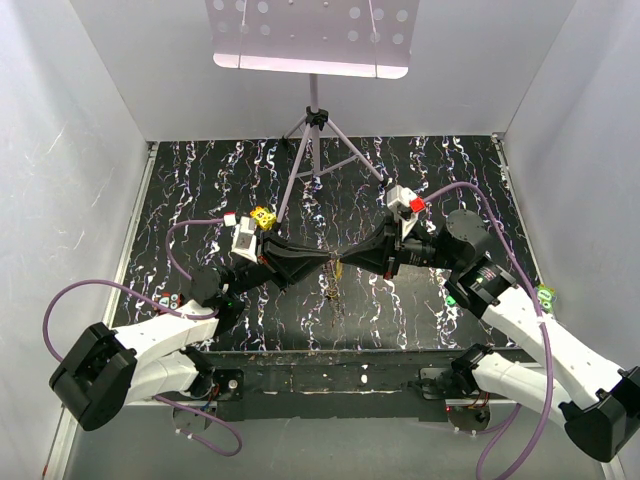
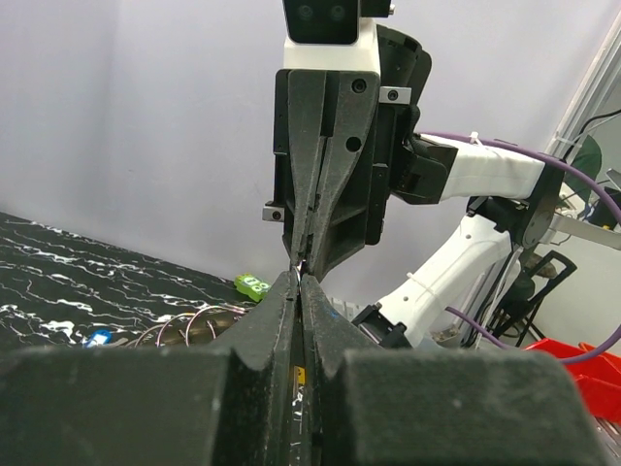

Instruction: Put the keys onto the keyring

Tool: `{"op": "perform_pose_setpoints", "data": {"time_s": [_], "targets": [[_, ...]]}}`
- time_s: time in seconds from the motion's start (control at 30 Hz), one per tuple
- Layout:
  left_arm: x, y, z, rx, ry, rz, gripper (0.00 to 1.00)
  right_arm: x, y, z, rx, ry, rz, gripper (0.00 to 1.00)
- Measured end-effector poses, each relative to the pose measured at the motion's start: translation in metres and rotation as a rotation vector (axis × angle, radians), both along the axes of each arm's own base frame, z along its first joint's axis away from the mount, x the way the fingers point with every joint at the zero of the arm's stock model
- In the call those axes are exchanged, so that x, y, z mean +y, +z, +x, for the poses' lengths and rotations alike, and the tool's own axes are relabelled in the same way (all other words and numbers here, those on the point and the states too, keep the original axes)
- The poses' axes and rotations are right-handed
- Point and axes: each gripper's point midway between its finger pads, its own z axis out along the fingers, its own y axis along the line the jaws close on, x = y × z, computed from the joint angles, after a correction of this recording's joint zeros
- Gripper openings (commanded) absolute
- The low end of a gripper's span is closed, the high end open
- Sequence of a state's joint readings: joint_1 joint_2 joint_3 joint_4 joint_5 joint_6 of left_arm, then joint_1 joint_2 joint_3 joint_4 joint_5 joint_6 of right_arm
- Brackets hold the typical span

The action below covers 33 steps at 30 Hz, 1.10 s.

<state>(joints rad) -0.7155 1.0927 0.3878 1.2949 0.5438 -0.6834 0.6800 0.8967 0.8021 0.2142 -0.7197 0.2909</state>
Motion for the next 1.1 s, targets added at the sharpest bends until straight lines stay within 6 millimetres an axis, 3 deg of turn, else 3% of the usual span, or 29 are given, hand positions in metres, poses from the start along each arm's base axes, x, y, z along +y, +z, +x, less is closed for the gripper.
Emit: {"op": "perform_pose_setpoints", "data": {"time_s": [0.6, 0.73, 0.93, 1.1], "targets": [[-0.001, -0.005, -0.003, -0.023, -0.023, 0.028, 0.00, 0.002, -0.001, -0.003, -0.019, 0.039, 0.001, 0.01], [0.011, 0.000, -0.011, -0.188, 0.006, 0.092, 0.00, -0.006, -0.007, -0.007, -0.092, 0.068, -0.032, 0.01], [0.023, 0.033, -0.029, -0.508, 0.051, 0.206, 0.00, -0.023, -0.006, -0.021, -0.285, 0.110, -0.074, 0.01], [0.017, 0.031, -0.028, -0.616, 0.022, 0.276, 0.00, -0.026, -0.002, -0.024, -0.437, 0.139, -0.077, 0.01]]}}
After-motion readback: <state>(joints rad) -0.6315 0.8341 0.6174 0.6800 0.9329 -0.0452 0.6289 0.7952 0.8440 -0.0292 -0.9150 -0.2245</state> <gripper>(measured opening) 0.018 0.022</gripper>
